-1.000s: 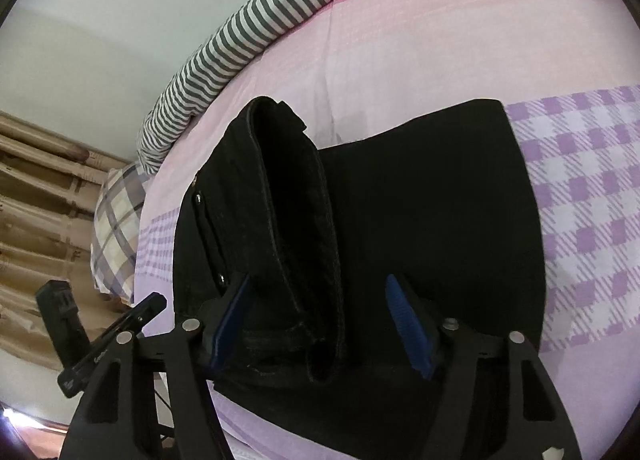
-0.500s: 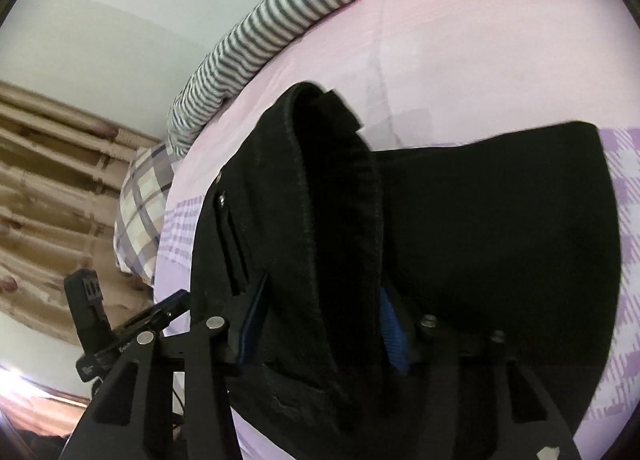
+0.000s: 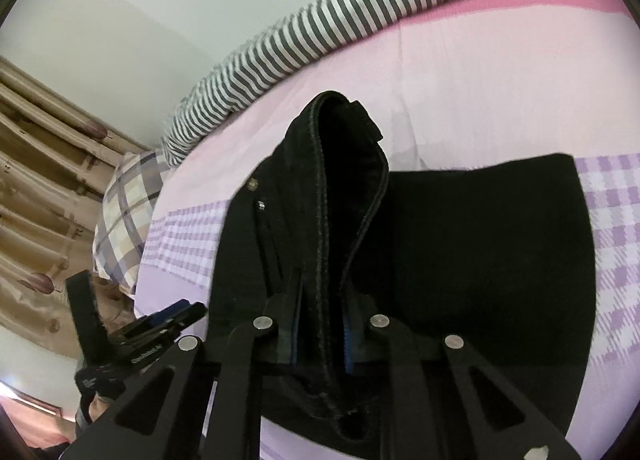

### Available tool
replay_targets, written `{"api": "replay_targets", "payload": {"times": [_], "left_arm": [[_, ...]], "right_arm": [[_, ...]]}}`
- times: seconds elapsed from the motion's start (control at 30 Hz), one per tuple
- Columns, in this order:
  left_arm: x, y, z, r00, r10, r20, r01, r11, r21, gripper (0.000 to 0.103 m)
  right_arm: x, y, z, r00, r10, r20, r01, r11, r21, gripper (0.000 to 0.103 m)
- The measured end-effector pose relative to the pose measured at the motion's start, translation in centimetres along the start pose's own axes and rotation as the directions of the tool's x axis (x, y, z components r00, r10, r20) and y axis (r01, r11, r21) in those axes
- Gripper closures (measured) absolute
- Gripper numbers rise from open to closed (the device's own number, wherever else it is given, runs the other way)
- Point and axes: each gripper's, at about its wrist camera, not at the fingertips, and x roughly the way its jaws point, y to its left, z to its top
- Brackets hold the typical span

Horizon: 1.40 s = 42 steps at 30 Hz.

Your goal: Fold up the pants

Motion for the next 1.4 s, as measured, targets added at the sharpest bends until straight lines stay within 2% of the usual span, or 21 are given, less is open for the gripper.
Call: {"api": "replay_targets", "payload": {"times": [0.17, 0.43, 0.77, 0.93, 1.1, 1.2, 1.27, 1.4], "left_arm": [[-0.1, -0.2, 0.0, 1.0, -0.009, 0.004, 0.009, 1.0, 0.009, 0.056], [-0.5, -1.1, 0.1, 0.999, -0.026, 0.017, 0.026, 0.999, 0.032, 0.056], [-0.8, -3.3, 0.4, 0.998, -0.063, 0.019, 0.061, 0.995, 0.072, 0.055], [-1.2, -5.3, 0.5, 0.995, -0.096, 0.028, 0.093, 0.989, 0.114, 0.055], [-1.6, -7.4, 0.2, 0.991, -0.131, 0.032, 0.124, 0.977, 0.173, 0.055], [-1.7, -8.8, -0.3, 0.987, -0.157, 0.031, 0.146, 0.964, 0.221, 0.055], [-1.8, -9.5, -0.7, 0.985, -0.169, 0.031, 0.156, 0.956, 0.248, 0.055], [-1.1, -10.8, -1.6, 0.982, -0.187, -0.003, 0.179, 0.937, 0.301, 0.055]], "right_arm": [[-1.9, 1.2, 0.1, 0.999, 0.024, 0.032, -0.024, 1.0, 0.014, 0.089], [-4.6, 1.3, 0.3, 0.998, -0.002, 0.07, 0.003, 1.0, -0.002, 0.09], [-6.9, -3.1, 0.3, 0.988, -0.093, 0.123, 0.082, 0.993, 0.088, 0.09], [-6.6, -5.9, -0.3, 0.98, -0.17, 0.103, 0.156, 0.98, 0.126, 0.09], [-5.3, -8.4, -0.9, 0.975, -0.212, 0.065, 0.2, 0.968, 0.154, 0.09], [-5.1, -8.9, -1.1, 0.976, -0.21, 0.055, 0.199, 0.967, 0.162, 0.087], [-5.9, -9.1, -1.0, 0.971, -0.23, 0.065, 0.215, 0.96, 0.181, 0.073], [-8.0, -9.4, -1.3, 0.972, -0.21, 0.107, 0.182, 0.958, 0.224, 0.071]]}}
